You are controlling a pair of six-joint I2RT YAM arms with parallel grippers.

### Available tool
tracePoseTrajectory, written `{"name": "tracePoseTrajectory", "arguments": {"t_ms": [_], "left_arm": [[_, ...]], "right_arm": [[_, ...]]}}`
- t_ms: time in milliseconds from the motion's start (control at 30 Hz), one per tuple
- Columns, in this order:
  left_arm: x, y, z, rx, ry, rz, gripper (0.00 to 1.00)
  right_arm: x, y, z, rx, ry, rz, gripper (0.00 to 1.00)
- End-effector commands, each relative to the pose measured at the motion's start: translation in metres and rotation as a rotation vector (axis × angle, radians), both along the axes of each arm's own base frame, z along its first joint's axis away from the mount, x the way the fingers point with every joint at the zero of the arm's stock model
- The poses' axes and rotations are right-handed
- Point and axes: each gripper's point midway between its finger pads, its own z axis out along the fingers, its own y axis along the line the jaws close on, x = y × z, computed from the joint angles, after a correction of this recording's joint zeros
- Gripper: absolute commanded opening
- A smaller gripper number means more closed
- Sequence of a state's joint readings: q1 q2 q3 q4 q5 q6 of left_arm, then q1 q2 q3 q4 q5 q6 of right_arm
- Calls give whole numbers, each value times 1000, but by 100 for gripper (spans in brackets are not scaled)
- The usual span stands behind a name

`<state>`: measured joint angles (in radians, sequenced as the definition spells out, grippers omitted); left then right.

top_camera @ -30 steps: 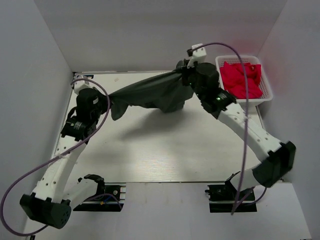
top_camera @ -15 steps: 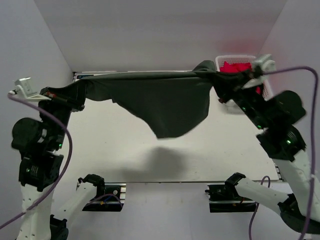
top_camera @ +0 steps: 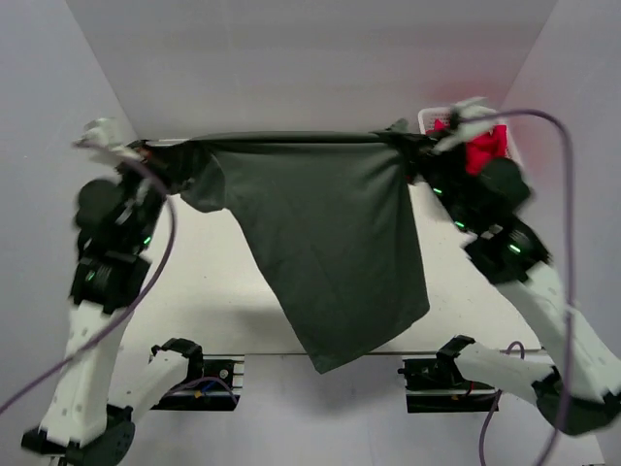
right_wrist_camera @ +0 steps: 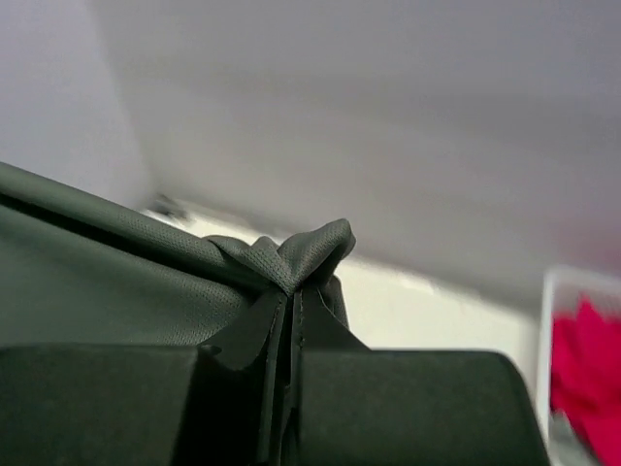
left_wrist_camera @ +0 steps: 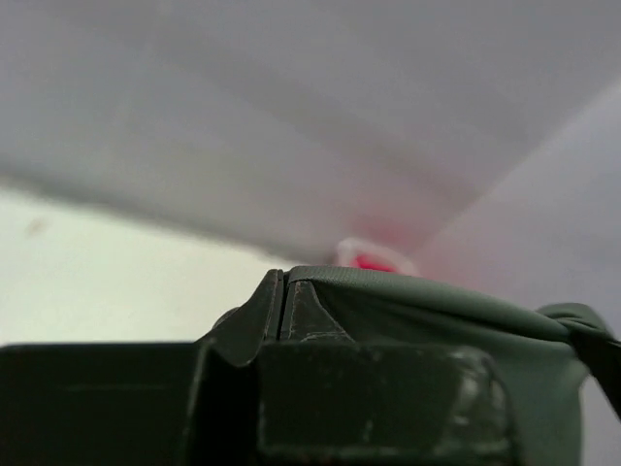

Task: Fold and stack the t-shirts
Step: Flatten out the tshirt

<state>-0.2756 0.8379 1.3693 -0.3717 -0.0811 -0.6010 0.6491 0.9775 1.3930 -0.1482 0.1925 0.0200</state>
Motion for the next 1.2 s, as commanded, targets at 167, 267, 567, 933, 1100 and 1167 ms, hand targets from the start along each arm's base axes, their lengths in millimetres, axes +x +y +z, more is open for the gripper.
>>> {"name": "tracePoseTrajectory", "arguments": {"t_ms": [167, 267, 567, 933, 1100, 1167], "left_arm": [[99, 43, -282, 216, 801, 407, 8], [96, 59, -338, 305, 1018, 526, 67], [116, 41, -328, 309, 977, 407, 100], [176, -12, -343, 339, 882, 125, 100], [199, -17, -398, 404, 1013, 111, 100], [194, -12, -418, 434, 1075, 133, 100]], "right_arm": [[143, 12, -220, -248, 454, -387, 24], [166, 31, -277, -332, 591, -359, 90], [138, 37, -318, -352, 770, -289, 90], [18, -9, -407, -253, 1056, -281, 90], [-6, -16, -435, -232, 1127, -276, 90], [-7, -20, -444, -239, 1150, -299, 90]]}}
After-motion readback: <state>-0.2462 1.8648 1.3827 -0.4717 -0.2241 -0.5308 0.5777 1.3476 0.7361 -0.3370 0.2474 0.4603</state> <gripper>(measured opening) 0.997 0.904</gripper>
